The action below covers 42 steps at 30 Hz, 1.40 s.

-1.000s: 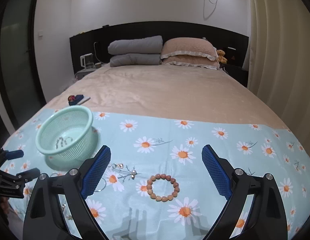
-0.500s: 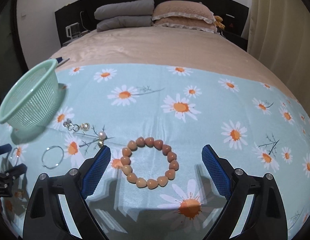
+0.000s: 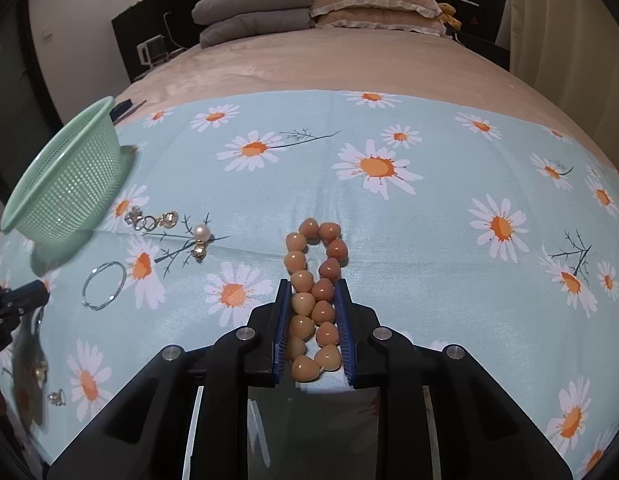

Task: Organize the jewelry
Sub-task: 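Grasp the wooden bead bracelet with the right gripper while the left grasps the silver hoop earring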

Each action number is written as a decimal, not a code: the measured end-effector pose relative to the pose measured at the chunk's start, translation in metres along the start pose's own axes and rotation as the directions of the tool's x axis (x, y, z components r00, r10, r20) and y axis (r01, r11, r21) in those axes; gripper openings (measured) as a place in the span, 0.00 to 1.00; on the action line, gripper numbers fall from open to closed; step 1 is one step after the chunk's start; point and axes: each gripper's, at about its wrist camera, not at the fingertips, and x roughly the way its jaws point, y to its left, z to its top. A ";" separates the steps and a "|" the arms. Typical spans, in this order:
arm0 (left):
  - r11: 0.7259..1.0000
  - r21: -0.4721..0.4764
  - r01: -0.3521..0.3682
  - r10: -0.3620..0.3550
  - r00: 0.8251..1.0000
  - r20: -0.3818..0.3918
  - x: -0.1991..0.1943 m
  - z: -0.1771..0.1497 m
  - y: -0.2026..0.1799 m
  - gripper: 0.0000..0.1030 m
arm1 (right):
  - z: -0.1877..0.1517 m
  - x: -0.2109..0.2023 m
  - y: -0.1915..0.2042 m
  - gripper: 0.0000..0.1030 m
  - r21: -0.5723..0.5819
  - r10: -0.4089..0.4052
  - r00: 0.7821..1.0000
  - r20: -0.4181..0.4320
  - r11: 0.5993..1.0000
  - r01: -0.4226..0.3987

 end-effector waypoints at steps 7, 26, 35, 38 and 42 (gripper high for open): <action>1.000 0.001 -0.009 0.009 1.000 0.005 -0.023 -0.005 -0.007 0.03 | 0.002 -0.041 0.002 0.01 -0.013 0.022 0.999 0.039 1.000 -0.021; 0.998 0.025 -0.058 0.057 0.997 0.046 -0.067 -0.030 -0.006 0.61 | -0.009 -0.074 -0.002 0.37 -0.001 -0.002 0.997 0.083 1.000 0.002; 0.998 0.046 -0.040 0.041 0.999 -0.018 -0.042 -0.051 -0.012 0.63 | -0.009 -0.042 -0.005 0.44 0.013 -0.023 0.999 0.039 1.000 0.022; 0.998 0.055 -0.032 0.036 0.997 -0.063 -0.028 -0.057 -0.012 0.50 | -0.006 -0.028 -0.006 0.44 0.019 -0.033 0.999 0.026 0.999 0.033; 0.991 0.106 -0.082 0.087 0.995 -0.043 -0.018 -0.067 -0.020 0.48 | -0.005 -0.004 -0.012 0.41 0.056 -0.044 0.999 -0.013 0.997 0.044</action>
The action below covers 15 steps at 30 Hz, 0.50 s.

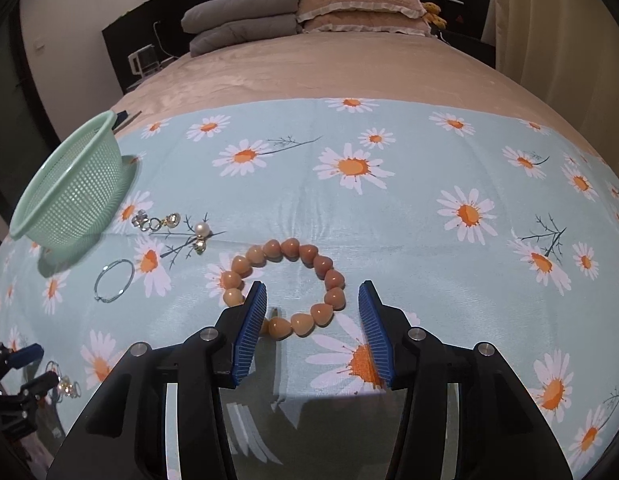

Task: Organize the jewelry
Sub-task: 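Grasp the wooden bead bracelet with the right gripper while the left grasps the silver hoop earring, then carry bracelet and hoop earring into the green basket and open both grippers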

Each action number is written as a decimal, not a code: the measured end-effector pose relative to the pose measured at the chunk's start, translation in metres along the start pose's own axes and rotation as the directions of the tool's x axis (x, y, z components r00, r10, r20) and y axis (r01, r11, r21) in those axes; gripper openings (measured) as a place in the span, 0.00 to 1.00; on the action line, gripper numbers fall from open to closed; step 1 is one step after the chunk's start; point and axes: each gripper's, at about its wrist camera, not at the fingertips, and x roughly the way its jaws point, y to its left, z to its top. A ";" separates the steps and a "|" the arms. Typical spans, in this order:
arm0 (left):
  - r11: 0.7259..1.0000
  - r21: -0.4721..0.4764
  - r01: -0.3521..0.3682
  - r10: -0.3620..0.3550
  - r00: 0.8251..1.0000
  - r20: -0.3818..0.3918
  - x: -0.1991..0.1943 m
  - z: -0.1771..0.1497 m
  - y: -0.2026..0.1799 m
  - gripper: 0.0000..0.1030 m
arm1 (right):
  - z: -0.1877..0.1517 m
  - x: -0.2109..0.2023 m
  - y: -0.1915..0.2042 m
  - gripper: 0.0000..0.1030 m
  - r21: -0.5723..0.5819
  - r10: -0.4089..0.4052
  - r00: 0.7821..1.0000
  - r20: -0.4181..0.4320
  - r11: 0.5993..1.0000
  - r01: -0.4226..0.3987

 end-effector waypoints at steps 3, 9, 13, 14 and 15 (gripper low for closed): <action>1.000 -0.010 0.012 -0.012 1.000 0.006 0.000 -0.001 0.002 0.42 | -0.001 0.007 0.002 0.24 -0.013 -0.040 0.999 0.006 0.999 0.040; 0.998 -0.040 0.043 -0.044 0.999 -0.008 -0.001 0.002 0.003 0.04 | -0.005 0.001 0.001 0.11 -0.035 -0.012 1.000 -0.008 0.999 0.012; 0.993 -0.088 0.076 -0.078 0.997 -0.017 -0.004 0.002 0.009 0.03 | -0.011 -0.018 -0.001 0.11 -0.028 0.022 1.000 -0.004 0.999 -0.022; 0.993 -0.087 0.078 -0.080 0.997 -0.022 -0.006 0.001 0.008 0.03 | -0.011 -0.025 -0.002 0.11 -0.030 0.023 1.000 0.002 0.999 -0.023; 0.994 -0.083 0.075 -0.078 0.997 -0.025 -0.009 0.001 0.007 0.03 | -0.011 -0.032 -0.002 0.11 -0.030 0.028 1.000 0.009 0.999 -0.028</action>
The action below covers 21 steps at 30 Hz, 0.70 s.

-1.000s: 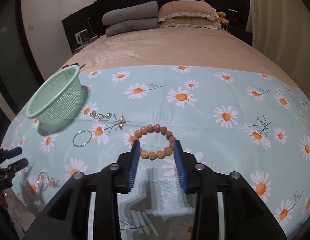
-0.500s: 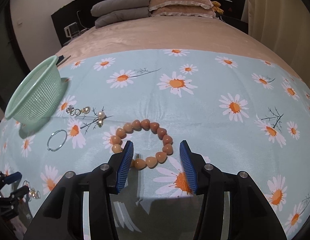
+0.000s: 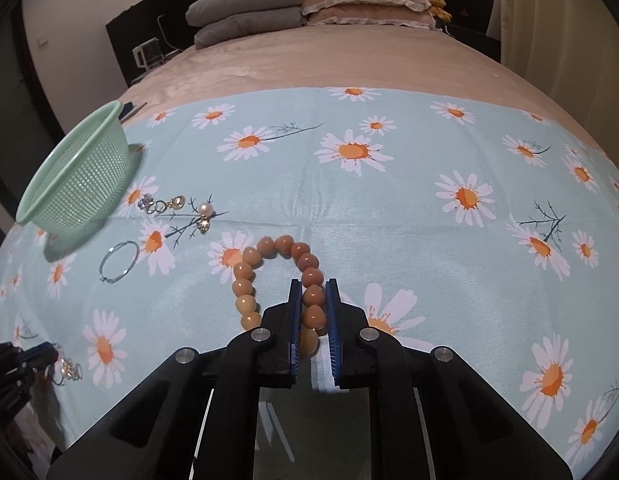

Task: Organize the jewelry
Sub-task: 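Carry bracelet and hoop earring into the green basket and open both grippers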

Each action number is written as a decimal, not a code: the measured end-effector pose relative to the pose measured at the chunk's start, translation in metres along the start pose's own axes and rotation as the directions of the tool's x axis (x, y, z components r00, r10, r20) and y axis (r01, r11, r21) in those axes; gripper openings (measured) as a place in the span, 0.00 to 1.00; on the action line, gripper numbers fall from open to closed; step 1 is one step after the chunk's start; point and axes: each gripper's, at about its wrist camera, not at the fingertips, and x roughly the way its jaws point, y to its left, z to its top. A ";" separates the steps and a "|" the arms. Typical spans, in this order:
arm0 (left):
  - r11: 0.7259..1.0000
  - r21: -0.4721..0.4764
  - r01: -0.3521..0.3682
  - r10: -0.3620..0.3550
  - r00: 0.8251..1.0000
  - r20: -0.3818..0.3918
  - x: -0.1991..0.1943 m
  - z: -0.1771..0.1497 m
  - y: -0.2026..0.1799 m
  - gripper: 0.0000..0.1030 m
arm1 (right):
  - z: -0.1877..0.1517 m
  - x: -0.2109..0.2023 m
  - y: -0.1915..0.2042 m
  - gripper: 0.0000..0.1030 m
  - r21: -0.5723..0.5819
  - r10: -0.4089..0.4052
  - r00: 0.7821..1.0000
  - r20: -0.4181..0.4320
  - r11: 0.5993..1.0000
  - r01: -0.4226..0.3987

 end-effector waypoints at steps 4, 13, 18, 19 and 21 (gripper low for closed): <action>1.000 0.007 0.019 -0.019 1.000 -0.002 -0.016 -0.002 -0.003 0.03 | 0.003 -0.034 0.000 0.11 -0.009 0.006 0.999 0.047 1.000 -0.006; 0.999 0.031 -0.021 0.018 0.995 0.096 -0.076 0.015 -0.005 0.04 | 0.025 -0.106 0.023 0.11 -0.087 0.045 0.988 0.151 0.996 -0.032; 0.999 0.017 -0.043 0.041 0.990 0.135 -0.097 0.039 0.010 0.04 | 0.051 -0.137 0.052 0.11 -0.166 0.077 0.972 0.222 0.985 -0.040; 0.999 0.014 -0.042 0.040 0.989 0.140 -0.100 0.044 0.013 0.04 | 0.058 -0.142 0.058 0.11 -0.183 0.084 0.969 0.233 0.982 -0.042; 0.999 0.008 -0.053 0.051 0.987 0.154 -0.104 0.056 0.019 0.04 | 0.070 -0.149 0.073 0.11 -0.223 0.101 0.962 0.253 0.974 -0.043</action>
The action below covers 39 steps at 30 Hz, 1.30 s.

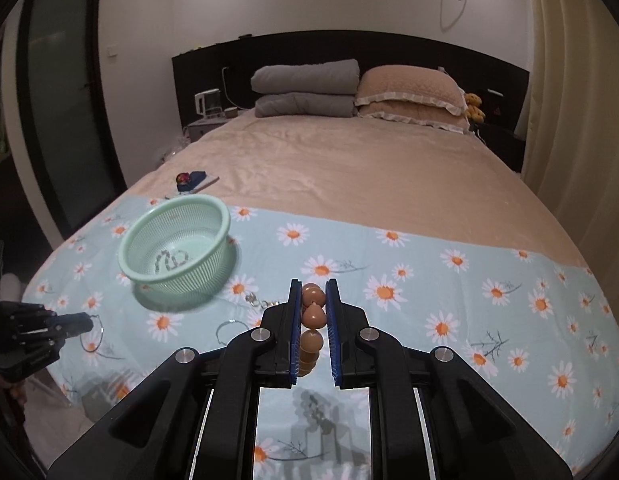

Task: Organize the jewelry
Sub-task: 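Carry bracelet and hoop earring into the green basket and open both grippers, then move both grippers from the basket toward the pearl earrings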

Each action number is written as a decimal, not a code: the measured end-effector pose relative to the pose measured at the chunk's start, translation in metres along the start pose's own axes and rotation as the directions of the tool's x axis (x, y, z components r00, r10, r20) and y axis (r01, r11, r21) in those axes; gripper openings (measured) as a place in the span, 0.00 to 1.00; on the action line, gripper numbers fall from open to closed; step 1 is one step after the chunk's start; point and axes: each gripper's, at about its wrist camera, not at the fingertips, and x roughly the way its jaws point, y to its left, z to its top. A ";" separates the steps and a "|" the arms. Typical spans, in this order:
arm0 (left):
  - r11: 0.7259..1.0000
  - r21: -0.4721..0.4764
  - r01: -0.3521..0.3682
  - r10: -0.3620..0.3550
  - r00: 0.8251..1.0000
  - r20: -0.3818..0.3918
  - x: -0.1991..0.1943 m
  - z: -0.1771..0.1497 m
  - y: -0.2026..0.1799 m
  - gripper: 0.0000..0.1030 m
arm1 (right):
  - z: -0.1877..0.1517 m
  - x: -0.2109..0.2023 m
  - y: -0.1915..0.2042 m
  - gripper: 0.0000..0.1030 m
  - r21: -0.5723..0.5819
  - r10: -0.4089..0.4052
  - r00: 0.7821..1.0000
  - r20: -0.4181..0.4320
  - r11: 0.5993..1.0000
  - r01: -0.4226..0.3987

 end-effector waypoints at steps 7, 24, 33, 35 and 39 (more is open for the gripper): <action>1.000 -0.001 -0.025 0.025 1.000 0.019 0.006 0.039 0.021 0.04 | 0.038 0.019 0.046 0.11 -0.110 0.069 0.997 0.023 0.992 -0.066; 0.999 -0.030 -0.015 0.014 0.999 -0.029 0.107 0.086 0.069 0.04 | 0.053 0.157 0.114 0.11 -0.164 0.291 0.952 -0.096 0.939 -0.303; 0.998 -0.057 -0.039 0.039 0.999 0.003 0.113 0.077 0.085 0.49 | 0.030 0.197 0.116 0.13 -0.131 0.248 0.958 -0.146 0.955 -0.267; 0.997 -0.062 -0.040 0.042 0.999 0.033 0.104 0.074 0.085 0.61 | 0.026 0.194 0.109 0.26 -0.118 0.238 0.960 -0.146 0.960 -0.256; 0.994 -0.085 -0.074 0.079 0.995 0.059 0.089 0.070 0.084 0.82 | 0.024 0.179 0.091 0.46 -0.111 0.197 0.974 -0.115 0.971 -0.210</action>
